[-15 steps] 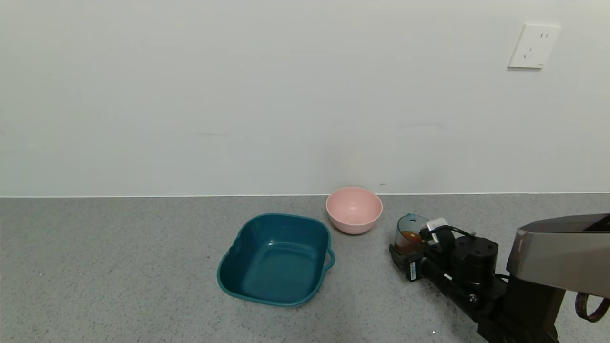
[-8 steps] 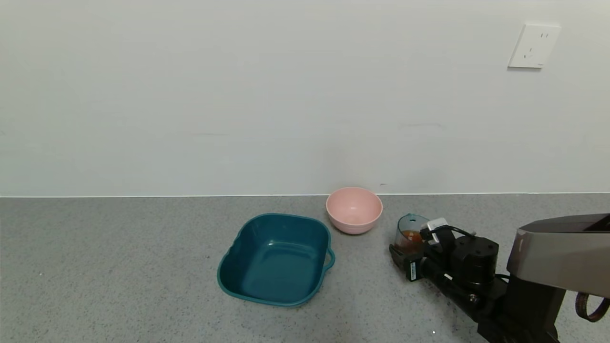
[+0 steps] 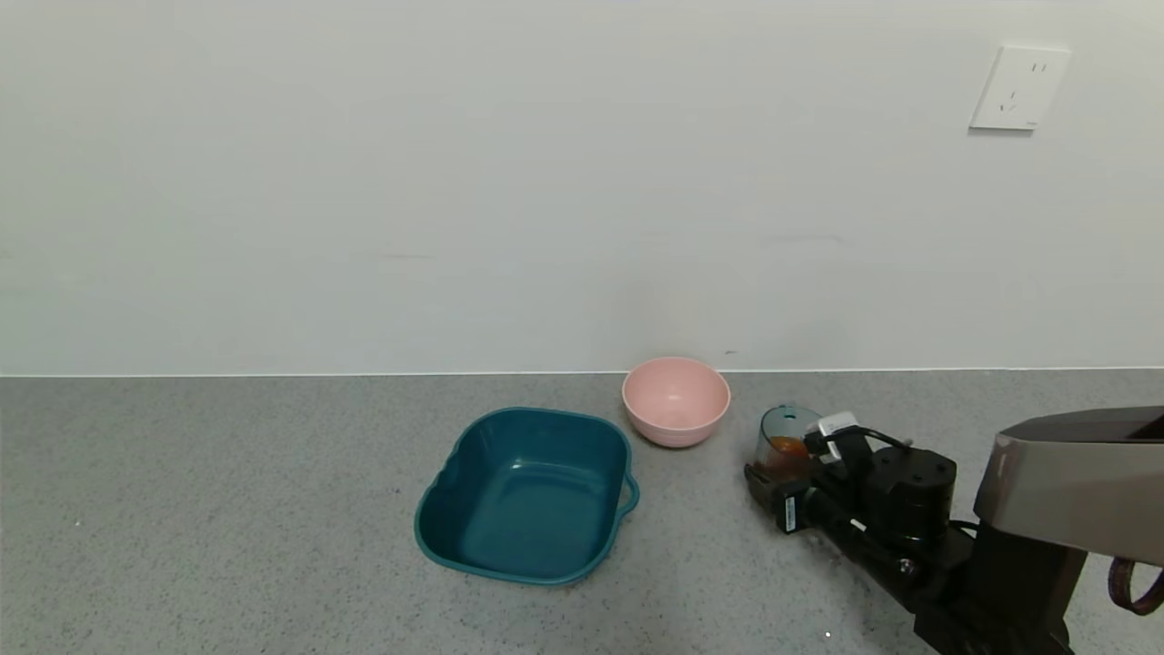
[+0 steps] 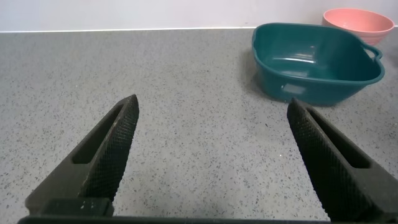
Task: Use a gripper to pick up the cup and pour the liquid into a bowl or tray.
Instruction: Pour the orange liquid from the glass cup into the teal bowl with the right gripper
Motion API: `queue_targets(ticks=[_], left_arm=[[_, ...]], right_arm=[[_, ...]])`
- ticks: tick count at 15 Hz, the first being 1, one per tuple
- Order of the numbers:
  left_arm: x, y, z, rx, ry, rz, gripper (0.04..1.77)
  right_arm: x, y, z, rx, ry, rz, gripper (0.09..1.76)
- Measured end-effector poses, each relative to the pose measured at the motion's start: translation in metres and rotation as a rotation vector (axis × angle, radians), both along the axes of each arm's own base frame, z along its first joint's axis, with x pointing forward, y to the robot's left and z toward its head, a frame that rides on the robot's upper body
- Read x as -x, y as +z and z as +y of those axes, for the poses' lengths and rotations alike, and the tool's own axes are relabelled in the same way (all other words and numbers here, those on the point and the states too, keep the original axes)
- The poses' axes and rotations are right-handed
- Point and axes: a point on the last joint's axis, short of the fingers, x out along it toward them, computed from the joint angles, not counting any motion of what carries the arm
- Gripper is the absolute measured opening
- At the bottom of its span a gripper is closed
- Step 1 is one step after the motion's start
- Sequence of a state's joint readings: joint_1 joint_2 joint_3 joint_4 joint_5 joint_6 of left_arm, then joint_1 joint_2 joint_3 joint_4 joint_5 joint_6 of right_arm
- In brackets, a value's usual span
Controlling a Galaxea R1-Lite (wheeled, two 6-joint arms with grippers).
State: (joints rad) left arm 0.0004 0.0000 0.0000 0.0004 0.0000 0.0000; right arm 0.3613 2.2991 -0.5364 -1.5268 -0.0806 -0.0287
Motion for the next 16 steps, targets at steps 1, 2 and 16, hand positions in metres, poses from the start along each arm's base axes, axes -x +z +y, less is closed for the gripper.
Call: queue_targets(ticks=[1, 2, 16], left_arm=[[0.0, 0.0, 0.0, 0.0, 0.0, 0.0, 1.72], [0.0, 0.0, 0.0, 0.0, 0.0, 0.0, 1.72], [0.0, 0.0, 0.0, 0.0, 0.0, 0.0, 1.72]], right_arm=[[0.0, 0.003, 0.0, -0.002, 0.0, -0.006, 1.36], [0.0, 0.005, 0.0, -0.002, 0.0, -0.006, 1.36], [0.0, 0.101, 0.029, 0.087, 0.096, 0.015, 1.36]])
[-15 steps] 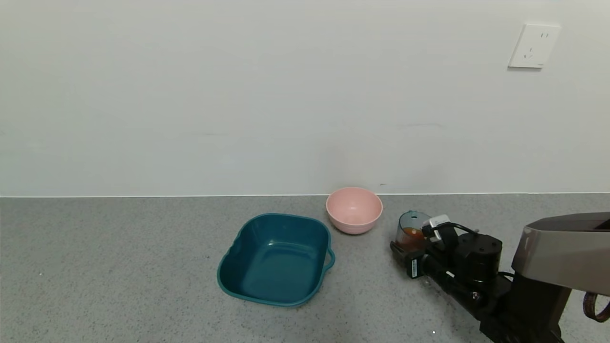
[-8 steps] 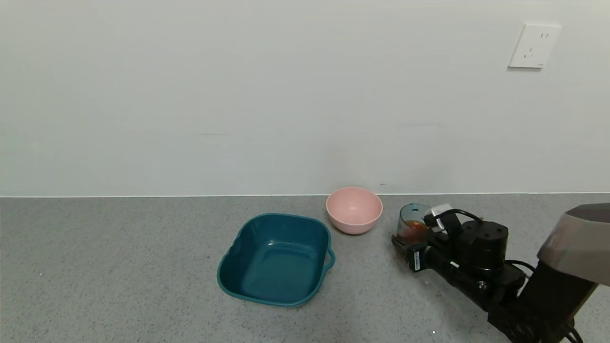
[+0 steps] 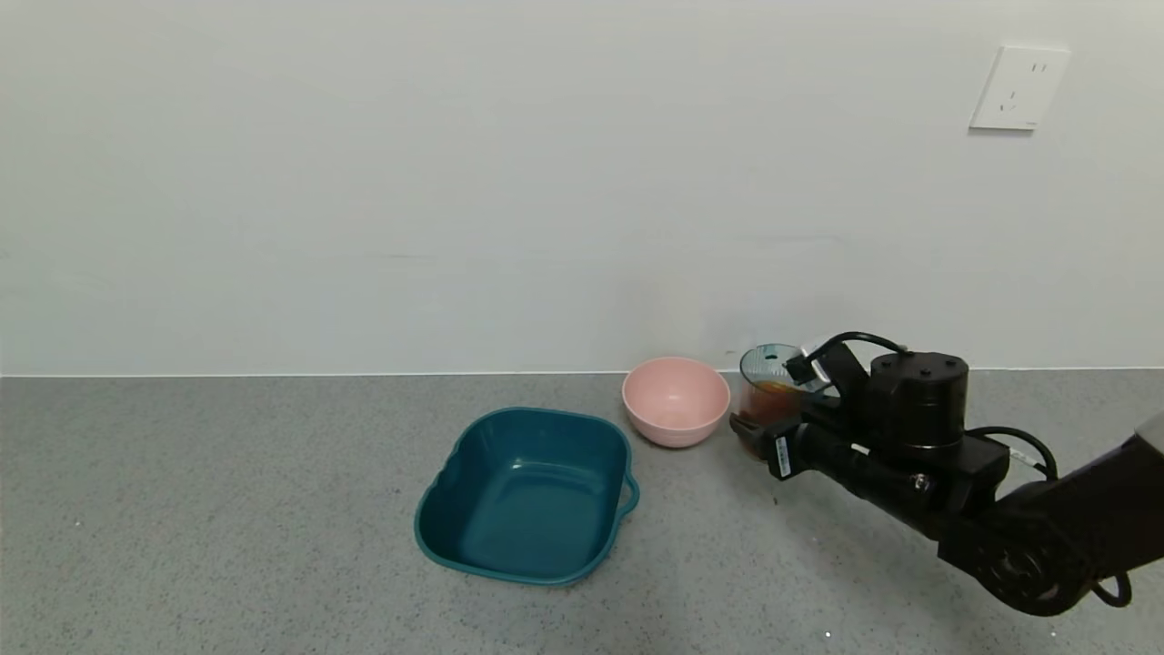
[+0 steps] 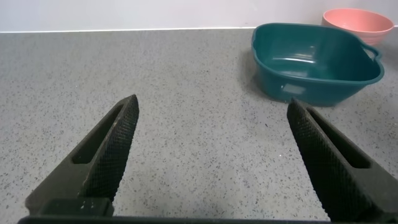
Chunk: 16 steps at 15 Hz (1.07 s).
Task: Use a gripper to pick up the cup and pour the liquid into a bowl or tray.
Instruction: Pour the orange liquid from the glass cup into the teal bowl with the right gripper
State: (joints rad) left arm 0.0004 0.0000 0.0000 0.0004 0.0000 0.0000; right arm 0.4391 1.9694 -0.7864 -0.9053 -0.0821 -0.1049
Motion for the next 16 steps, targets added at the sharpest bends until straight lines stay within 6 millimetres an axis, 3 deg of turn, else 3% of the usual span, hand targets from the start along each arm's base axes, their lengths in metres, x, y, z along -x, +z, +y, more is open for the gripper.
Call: queue_targets(ticks=[5, 10, 16], left_arm=[[0.0, 0.0, 0.0, 0.0, 0.0, 0.0, 1.72], [0.0, 0.0, 0.0, 0.0, 0.0, 0.0, 1.72], [0.0, 0.0, 0.0, 0.0, 0.0, 0.0, 1.72]], right_arm=[[0.001, 0.036, 0.03, 0.048, 0.051, -0.052, 1.36], [0.001, 0.052, 0.048, 0.157, 0.076, 0.011, 1.36], [-0.006, 0.074, 0.061, 0.284, 0.124, -0.07, 1.36]])
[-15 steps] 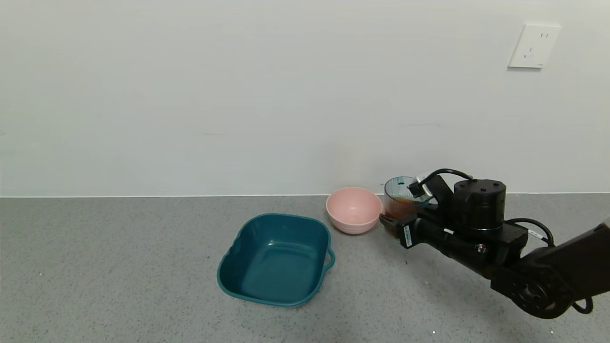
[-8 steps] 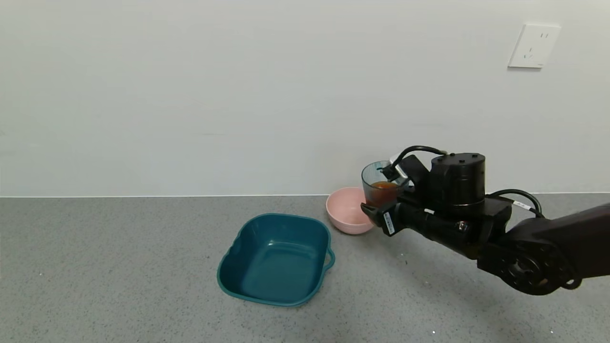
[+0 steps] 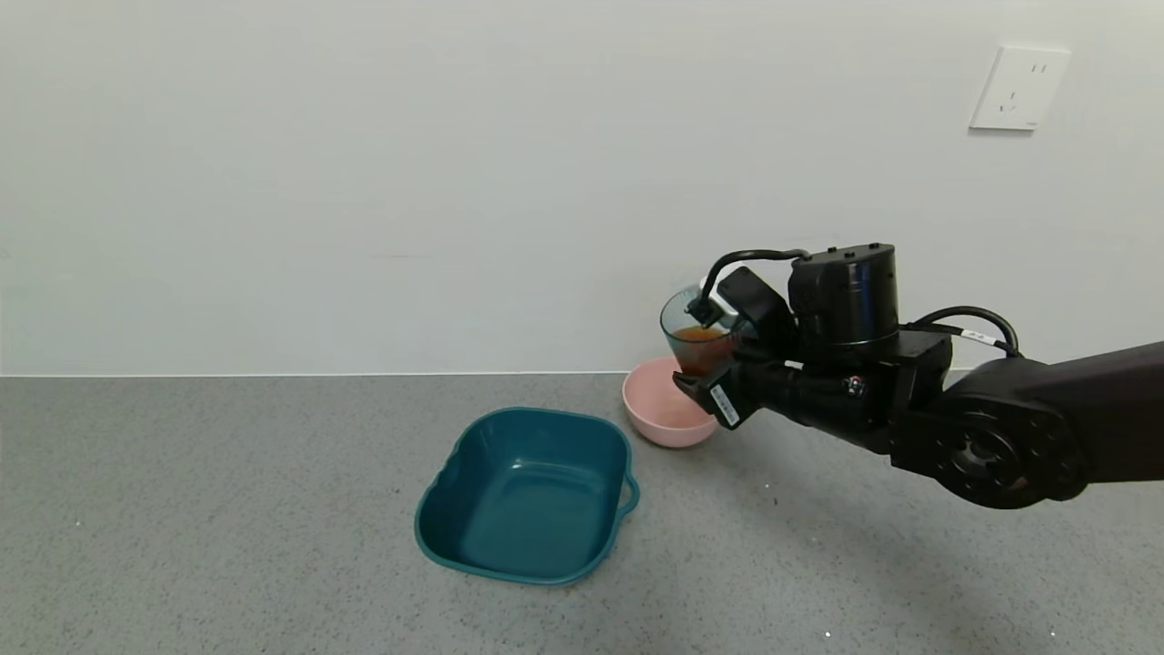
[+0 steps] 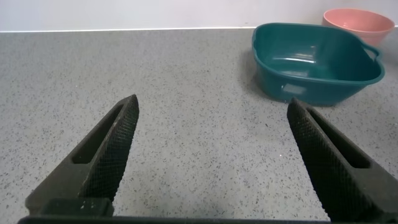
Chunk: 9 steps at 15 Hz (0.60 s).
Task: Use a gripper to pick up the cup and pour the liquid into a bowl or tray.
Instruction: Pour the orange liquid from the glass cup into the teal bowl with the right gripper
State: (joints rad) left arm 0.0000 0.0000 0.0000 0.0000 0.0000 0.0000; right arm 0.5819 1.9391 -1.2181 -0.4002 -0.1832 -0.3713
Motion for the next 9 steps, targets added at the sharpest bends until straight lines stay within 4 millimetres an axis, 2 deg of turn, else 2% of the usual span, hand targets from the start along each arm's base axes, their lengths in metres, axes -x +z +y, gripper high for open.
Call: queue_targets(ticks=[4, 9], left_arm=[[0.0, 0.0, 0.0, 0.0, 0.0, 0.0, 1.72], [0.0, 0.0, 0.0, 0.0, 0.0, 0.0, 1.72]], right_arm=[[-0.005, 0.002, 0.013, 0.043, 0.04, -0.039, 1.36], [-0.005, 0.004, 0.035, 0.097, 0.091, -0.007, 1.36]])
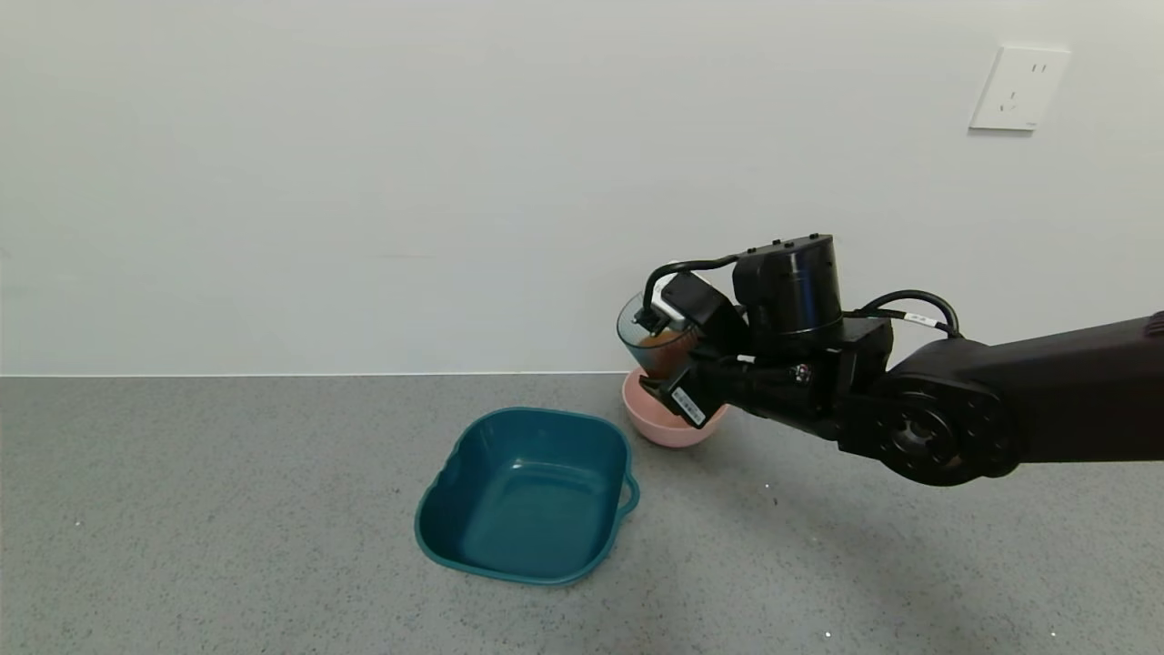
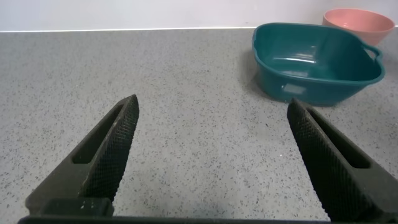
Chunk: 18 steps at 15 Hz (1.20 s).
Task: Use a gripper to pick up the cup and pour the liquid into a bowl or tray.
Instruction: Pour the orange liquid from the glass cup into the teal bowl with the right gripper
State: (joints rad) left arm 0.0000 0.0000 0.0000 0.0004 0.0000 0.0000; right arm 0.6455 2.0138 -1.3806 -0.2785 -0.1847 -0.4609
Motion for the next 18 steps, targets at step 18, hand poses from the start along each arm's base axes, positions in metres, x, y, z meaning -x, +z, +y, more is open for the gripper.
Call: queue_targets(ticks=[18], left_arm=[[0.0, 0.0, 0.0, 0.0, 0.0, 0.0, 1.72]], right_arm=[[0.003, -0.025, 0.054, 0.333, 0.103, -0.038, 1.36]])
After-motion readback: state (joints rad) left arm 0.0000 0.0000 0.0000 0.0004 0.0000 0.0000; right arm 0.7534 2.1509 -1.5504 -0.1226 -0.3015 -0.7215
